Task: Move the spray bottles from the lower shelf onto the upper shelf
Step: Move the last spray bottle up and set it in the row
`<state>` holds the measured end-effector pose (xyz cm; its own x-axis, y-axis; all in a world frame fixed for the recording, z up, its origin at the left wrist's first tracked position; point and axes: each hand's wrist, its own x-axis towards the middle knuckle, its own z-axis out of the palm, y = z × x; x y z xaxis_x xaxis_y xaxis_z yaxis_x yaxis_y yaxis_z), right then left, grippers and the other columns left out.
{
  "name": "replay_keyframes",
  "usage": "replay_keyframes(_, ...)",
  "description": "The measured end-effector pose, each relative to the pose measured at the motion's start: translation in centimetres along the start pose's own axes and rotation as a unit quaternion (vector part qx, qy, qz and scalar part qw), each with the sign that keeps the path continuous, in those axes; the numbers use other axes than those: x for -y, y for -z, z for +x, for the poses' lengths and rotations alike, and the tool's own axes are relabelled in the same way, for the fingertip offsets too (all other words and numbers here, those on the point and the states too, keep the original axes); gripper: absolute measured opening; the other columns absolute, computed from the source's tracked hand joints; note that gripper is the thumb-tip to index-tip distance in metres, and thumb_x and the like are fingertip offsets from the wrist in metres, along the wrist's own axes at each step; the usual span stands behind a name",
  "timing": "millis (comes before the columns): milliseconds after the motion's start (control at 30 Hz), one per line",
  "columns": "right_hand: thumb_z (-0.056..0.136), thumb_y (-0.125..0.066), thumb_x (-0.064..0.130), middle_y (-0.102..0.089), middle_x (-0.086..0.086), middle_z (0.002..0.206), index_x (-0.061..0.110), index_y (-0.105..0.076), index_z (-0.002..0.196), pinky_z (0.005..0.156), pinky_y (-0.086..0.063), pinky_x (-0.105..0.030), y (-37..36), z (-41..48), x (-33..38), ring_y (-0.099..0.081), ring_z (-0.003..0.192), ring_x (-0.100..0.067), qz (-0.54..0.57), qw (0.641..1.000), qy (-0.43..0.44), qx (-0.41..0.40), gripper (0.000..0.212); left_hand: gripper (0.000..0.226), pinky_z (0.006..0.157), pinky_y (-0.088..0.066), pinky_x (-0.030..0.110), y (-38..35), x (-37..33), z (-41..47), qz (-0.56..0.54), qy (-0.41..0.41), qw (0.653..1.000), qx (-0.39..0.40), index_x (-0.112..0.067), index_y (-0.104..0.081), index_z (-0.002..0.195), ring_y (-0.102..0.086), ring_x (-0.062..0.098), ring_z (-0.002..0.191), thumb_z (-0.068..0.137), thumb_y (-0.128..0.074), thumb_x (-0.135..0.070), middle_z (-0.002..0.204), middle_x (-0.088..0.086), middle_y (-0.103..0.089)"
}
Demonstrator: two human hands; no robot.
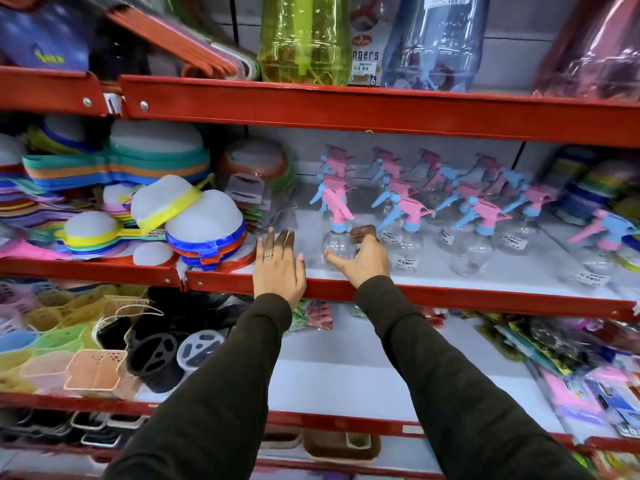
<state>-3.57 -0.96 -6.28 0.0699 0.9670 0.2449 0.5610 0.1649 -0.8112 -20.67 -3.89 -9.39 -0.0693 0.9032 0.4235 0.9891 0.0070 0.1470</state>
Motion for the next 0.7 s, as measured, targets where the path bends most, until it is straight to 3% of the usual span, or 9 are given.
replay_keyframes(200,0.068,-0.079,0.05,-0.065,-0.004,0.117,0.02,-0.053,0.121,0.089,-0.048,-0.027,-0.1,1.1,0.6,-0.063,0.108,-0.025,-0.002,1.0,0.001,-0.002,0.067,0.061,0.126,-0.009,0.048,1.2,0.4,1.3,-0.002,0.005,1.0,-0.018,-0.004,-0.041,0.148,-0.02,0.033,0.152,0.098,-0.024,-0.035,0.155,0.015,-0.043)
replay_keyframes(300,0.064,-0.079,0.053,-0.056,-0.008,0.133,0.021,-0.047,0.136,0.103,-0.048,-0.036,-0.3,1.5,1.8,-0.055,0.124,-0.028,-0.01,1.0,0.021,-0.011,0.084,0.061,0.126,-0.008,0.048,1.7,0.8,2.3,0.001,0.009,1.0,-0.026,-0.004,-0.041,0.149,-0.02,0.032,0.152,0.099,-0.024,-0.035,0.156,0.014,-0.042)
replay_keyframes(367,0.059,-0.082,0.06,-0.048,-0.009,0.135,0.021,-0.046,0.135,0.107,-0.045,-0.04,-0.5,1.8,2.5,-0.05,0.127,-0.03,-0.016,0.999,0.025,-0.032,0.092,0.06,0.126,-0.008,0.047,1.9,1.0,2.8,0.005,0.013,1.0,-0.027,-0.005,-0.04,0.149,-0.019,0.032,0.153,0.1,-0.025,-0.035,0.156,0.013,-0.041)
replay_keyframes(500,0.062,-0.087,0.05,-0.049,-0.009,0.124,0.018,-0.05,0.123,0.101,-0.048,-0.039,-0.9,2.6,3.3,-0.053,0.119,-0.03,-0.022,0.998,0.038,-0.036,0.079,0.061,0.126,-0.007,0.046,2.2,1.3,3.3,0.007,0.019,0.999,-0.033,-0.005,-0.041,0.149,-0.02,0.032,0.152,0.099,-0.024,-0.036,0.156,0.014,-0.042)
replay_keyframes(700,0.07,-0.084,0.035,-0.054,-0.008,0.131,0.017,-0.052,0.136,0.104,-0.047,-0.031,-1.3,3.7,3.9,-0.054,0.123,-0.023,-0.003,0.999,0.05,0.001,0.076,0.062,0.125,-0.003,0.045,2.4,1.8,4.2,0.007,0.026,0.999,-0.028,-0.007,-0.037,0.151,-0.017,0.031,0.153,0.099,-0.021,-0.038,0.158,0.013,-0.038)
